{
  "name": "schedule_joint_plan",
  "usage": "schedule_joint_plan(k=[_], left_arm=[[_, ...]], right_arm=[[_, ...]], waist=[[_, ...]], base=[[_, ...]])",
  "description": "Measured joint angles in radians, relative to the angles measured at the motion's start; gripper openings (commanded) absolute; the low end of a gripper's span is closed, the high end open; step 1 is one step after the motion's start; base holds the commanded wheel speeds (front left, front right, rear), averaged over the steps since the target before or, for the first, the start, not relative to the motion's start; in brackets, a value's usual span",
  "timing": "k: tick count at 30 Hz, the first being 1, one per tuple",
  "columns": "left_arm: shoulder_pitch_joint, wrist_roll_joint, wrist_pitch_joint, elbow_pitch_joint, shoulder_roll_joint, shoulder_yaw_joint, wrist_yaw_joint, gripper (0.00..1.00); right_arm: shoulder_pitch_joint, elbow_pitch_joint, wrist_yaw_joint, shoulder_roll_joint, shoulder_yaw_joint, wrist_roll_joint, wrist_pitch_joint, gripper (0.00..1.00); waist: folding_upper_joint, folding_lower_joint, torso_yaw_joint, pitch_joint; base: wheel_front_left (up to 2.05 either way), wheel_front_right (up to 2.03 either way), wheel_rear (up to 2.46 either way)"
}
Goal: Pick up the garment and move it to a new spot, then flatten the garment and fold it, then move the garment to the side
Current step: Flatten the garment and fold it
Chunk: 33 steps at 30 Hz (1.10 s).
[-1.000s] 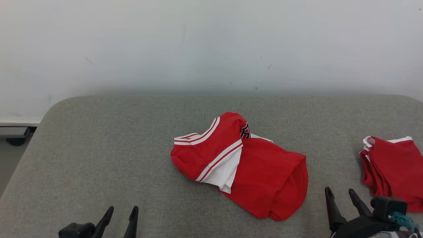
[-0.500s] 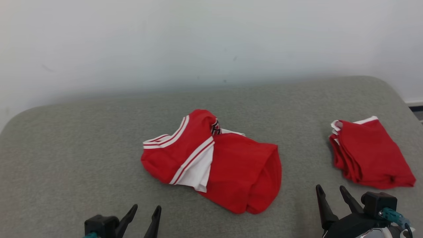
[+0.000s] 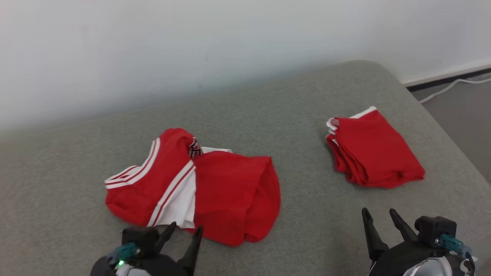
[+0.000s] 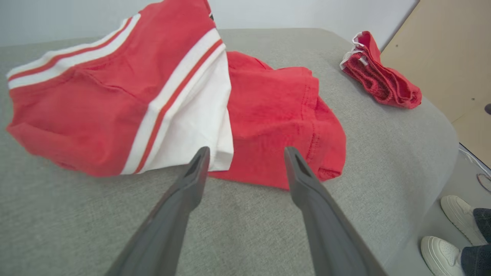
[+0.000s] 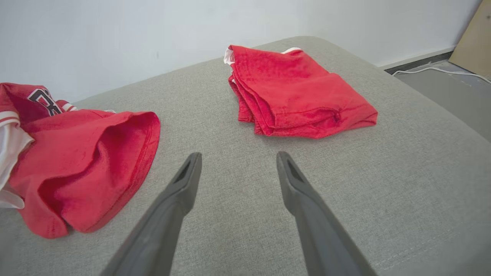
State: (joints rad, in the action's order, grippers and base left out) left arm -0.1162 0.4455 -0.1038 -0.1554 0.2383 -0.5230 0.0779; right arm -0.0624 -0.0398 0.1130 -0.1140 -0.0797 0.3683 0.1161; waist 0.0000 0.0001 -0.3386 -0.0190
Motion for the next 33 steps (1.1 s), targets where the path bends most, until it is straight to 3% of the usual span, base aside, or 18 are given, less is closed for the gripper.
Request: schedule_joint_plan(k=[5, 13, 29, 30, 31, 32, 33], left_arm=[[-0.091, -0.032, -0.031, -0.075, -0.025, -0.021, -0.007, 1.0], [-0.178, -0.13, -0.075, -0.215, -0.026, -0.026, 0.027, 1.0], [-0.202, -0.244, -0.086, -0.314, -0.025, -0.017, 0.045, 1.0], [-0.202, -0.244, -0.079, -0.315, -0.026, -0.015, 0.045, 0.76], [-0.202, -0.244, -0.079, -0.317, -0.027, -0.012, 0.045, 0.76], [-0.202, -0.244, -0.073, -0.317, -0.03, -0.009, 0.045, 0.44], [-0.202, -0.244, -0.07, -0.317, -0.034, -0.004, 0.045, 0.0]], right_arm=[[0.013, 0.0, 0.0, 0.001, -0.001, 0.0, 0.006, 1.0], [0.016, -0.002, -0.003, 0.002, 0.003, 0.0, 0.003, 1.0], [0.015, -0.004, -0.003, 0.014, 0.015, 0.001, -0.017, 1.0], [0.015, -0.007, -0.003, 0.014, 0.015, 0.001, -0.018, 1.0], [0.015, -0.01, -0.003, 0.015, 0.014, 0.001, -0.019, 1.0], [0.015, -0.011, -0.003, 0.015, 0.014, 0.001, -0.02, 1.0], [0.016, -0.013, -0.003, 0.015, 0.013, 0.001, -0.02, 1.0]], waist=[[0.0, 0.0, -0.055, -0.021], [0.0001, 0.0001, -0.104, -0.056], [0.0001, -0.0001, -0.069, -0.074], [0.0001, -0.0001, -0.066, -0.073], [0.0, -0.0001, -0.062, -0.072], [0.0, -0.0001, -0.059, -0.071], [0.0001, -0.0001, -0.055, -0.071]], base=[[0.0, 0.0, 0.0], [0.0, 0.0, 0.0], [0.0, 0.0, 0.0], [0.0, 0.0, 0.0], [0.0, 0.0, 0.0], [0.0, 0.0, 0.0], [0.0, 0.0, 0.0]])
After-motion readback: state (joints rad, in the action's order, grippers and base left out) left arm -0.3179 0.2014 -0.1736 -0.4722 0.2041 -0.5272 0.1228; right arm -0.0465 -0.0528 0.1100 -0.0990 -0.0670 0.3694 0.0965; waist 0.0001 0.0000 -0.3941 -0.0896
